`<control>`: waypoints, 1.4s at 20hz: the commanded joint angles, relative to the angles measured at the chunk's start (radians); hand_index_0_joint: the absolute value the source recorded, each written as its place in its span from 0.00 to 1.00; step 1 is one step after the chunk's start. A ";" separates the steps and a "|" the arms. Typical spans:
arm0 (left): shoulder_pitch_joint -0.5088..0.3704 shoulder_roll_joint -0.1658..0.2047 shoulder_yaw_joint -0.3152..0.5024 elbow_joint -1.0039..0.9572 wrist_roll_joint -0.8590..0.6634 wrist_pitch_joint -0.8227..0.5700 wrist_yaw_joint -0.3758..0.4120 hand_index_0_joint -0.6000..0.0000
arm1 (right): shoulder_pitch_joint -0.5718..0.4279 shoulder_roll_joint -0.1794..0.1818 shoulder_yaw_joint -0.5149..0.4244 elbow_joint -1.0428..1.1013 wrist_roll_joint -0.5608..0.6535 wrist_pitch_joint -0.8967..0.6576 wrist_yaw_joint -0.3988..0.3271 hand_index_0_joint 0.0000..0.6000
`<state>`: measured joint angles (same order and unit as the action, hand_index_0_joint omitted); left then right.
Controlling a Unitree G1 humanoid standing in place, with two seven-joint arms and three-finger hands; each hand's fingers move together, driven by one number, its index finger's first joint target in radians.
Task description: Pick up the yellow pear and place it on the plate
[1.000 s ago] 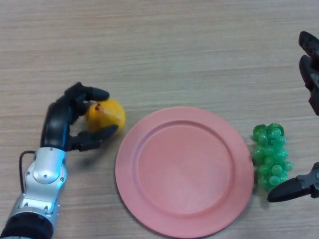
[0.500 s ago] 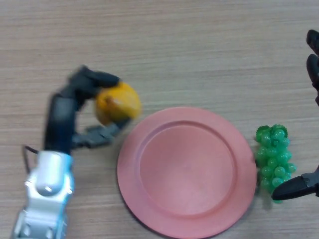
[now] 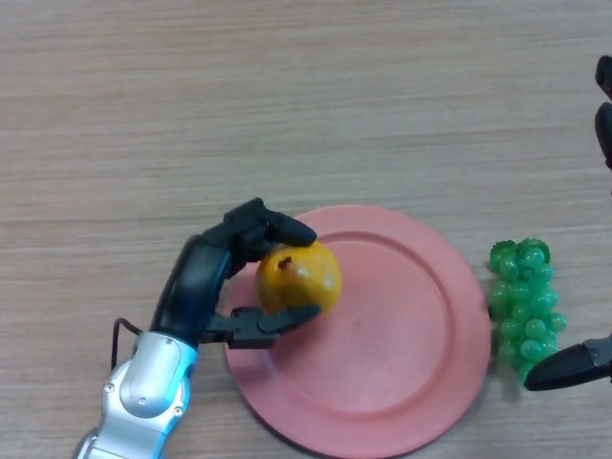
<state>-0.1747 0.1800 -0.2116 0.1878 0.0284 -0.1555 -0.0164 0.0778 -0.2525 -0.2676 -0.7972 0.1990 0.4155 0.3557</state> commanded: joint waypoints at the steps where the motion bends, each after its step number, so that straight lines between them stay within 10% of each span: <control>1: -0.038 0.010 -0.018 -0.049 -0.040 -0.060 -0.016 0.00 | -0.010 -0.015 -0.086 -0.059 0.069 -0.120 -0.020 0.00; 8: -0.049 0.010 -0.048 -0.014 0.131 0.001 0.096 0.00 | 0.016 -0.001 -0.102 -0.069 0.075 -0.134 -0.009 0.00; 13: -0.019 0.010 0.002 -0.121 0.240 0.081 0.042 1.00 | -0.002 -0.013 -0.099 -0.092 0.079 -0.086 -0.019 0.00; 19: 0.035 0.026 0.174 -0.478 0.189 0.188 -0.104 1.00 | -0.037 -0.029 -0.065 -0.088 0.046 -0.084 -0.022 0.00; 28: 0.138 0.108 0.480 -0.815 -0.401 0.409 -0.191 1.00 | -0.054 -0.030 -0.003 -0.077 0.029 -0.073 -0.011 0.00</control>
<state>-0.0105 0.2533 0.2221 -0.5729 -0.3487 0.3807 -0.1917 0.0465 -0.2511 -0.2394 -0.8325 0.2051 0.4317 0.3539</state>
